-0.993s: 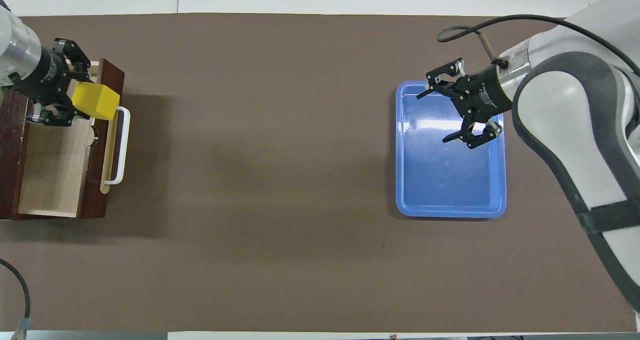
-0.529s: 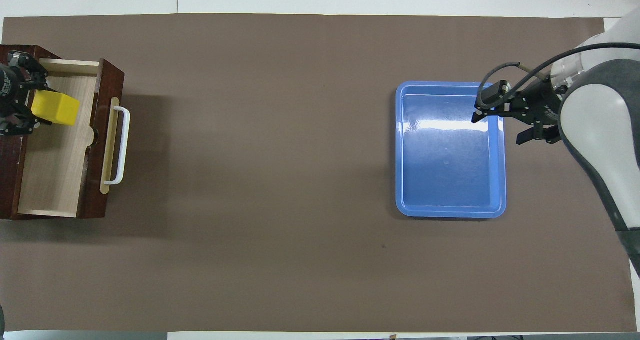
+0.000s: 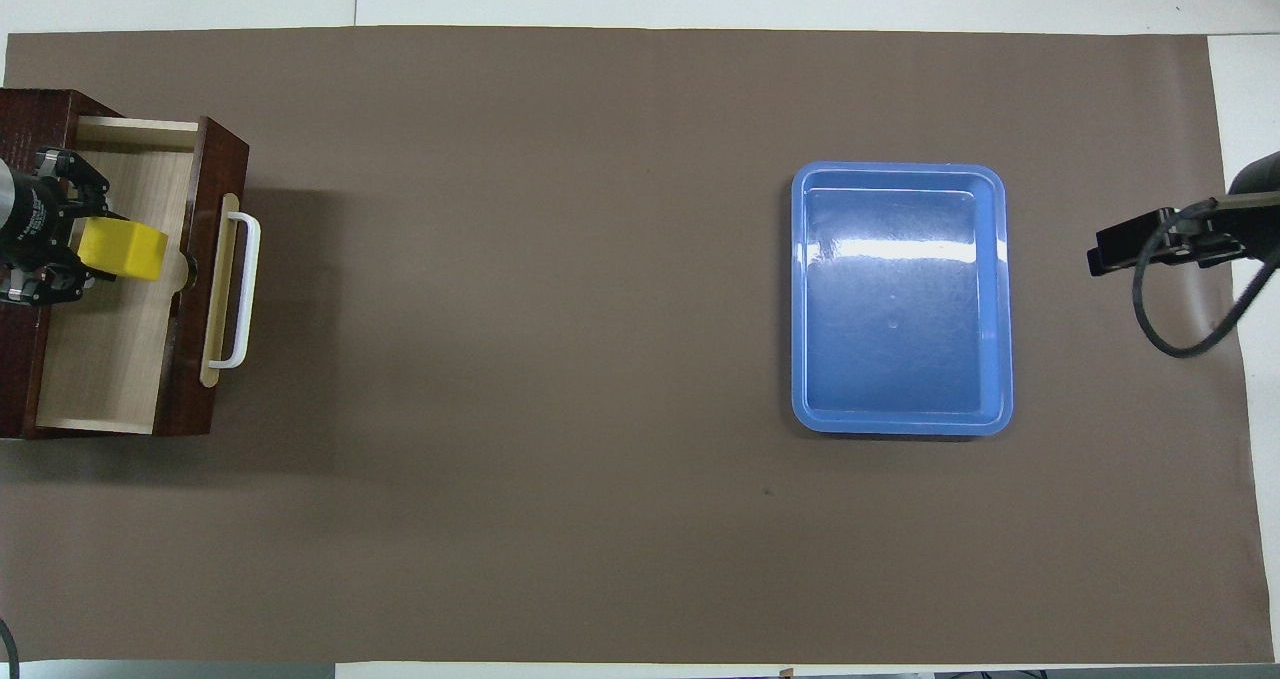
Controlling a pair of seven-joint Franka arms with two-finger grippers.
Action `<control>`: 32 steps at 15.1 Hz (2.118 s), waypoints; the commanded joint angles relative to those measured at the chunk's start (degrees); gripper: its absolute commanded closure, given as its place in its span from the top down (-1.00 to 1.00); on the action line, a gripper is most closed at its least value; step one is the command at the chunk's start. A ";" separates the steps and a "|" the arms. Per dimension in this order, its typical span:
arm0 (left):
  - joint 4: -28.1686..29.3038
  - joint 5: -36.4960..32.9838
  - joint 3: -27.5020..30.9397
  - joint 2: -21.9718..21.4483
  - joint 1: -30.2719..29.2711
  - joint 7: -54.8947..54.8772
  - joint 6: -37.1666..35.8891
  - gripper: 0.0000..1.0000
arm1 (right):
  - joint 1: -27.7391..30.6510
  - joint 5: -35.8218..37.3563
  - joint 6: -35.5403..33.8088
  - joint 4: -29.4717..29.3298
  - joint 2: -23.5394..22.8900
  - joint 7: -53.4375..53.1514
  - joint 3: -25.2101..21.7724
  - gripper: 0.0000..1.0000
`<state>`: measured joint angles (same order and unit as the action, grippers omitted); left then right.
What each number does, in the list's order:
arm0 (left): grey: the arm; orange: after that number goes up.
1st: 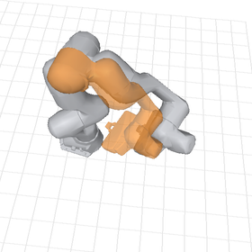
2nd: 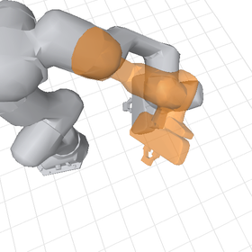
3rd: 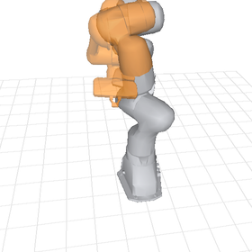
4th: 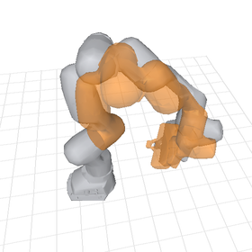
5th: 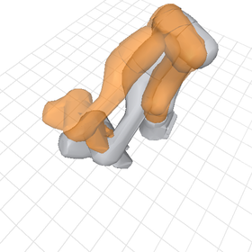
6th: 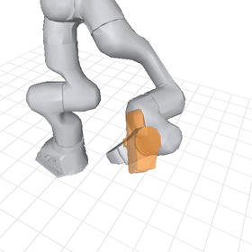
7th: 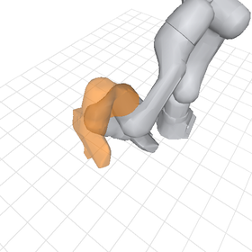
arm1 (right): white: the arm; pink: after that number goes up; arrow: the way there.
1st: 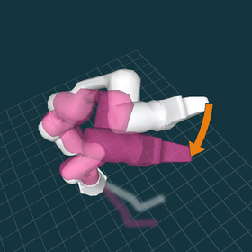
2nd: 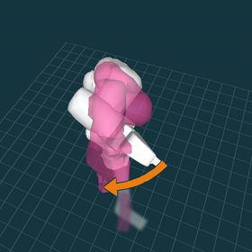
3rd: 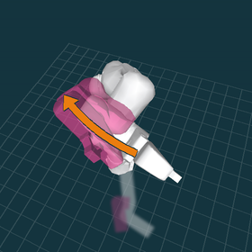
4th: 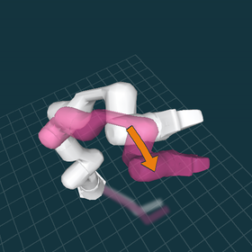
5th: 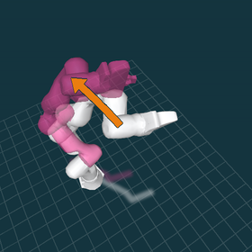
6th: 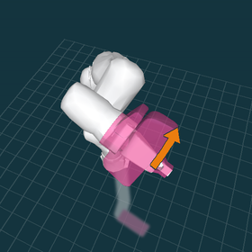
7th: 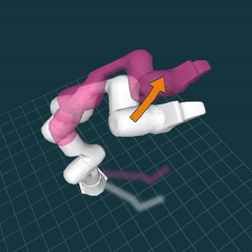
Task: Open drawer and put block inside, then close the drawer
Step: 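Lower the block into the drawer and open the left gripper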
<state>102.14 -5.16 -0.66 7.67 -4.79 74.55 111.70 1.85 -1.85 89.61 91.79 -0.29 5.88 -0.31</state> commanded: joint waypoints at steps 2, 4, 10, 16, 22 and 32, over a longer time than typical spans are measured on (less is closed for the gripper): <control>4.99 -0.99 -0.49 -2.13 -0.84 0.94 4.30 -1.00 | 1.66 2.64 -4.17 1.02 3.90 1.59 1.54 1.00; 6.31 -0.99 -0.49 -1.95 -0.75 2.96 6.15 -1.00 | 1.93 2.73 -5.32 1.46 3.98 1.68 1.63 1.00; 6.93 -0.99 -0.49 -1.78 -1.62 3.23 6.42 -1.00 | 3.51 2.73 -7.09 1.82 2.58 1.50 1.72 1.00; 8.78 -0.99 -0.49 -1.95 -1.63 3.67 8.27 -1.00 | 3.51 3.25 -6.12 0.14 1.61 1.41 1.72 1.00; 8.51 -0.99 -0.49 -1.95 -2.42 3.41 7.66 1.00 | 2.99 4.31 -4.97 -0.38 1.70 1.50 1.72 1.00; 0.69 -0.73 -0.84 -8.26 -1.63 0.26 -6.76 1.00 | 2.81 4.22 -4.89 -0.12 2.05 1.77 1.89 1.00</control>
<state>102.39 -5.27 -1.18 3.51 -6.45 76.87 107.31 4.12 1.39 84.36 91.92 1.75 6.21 0.97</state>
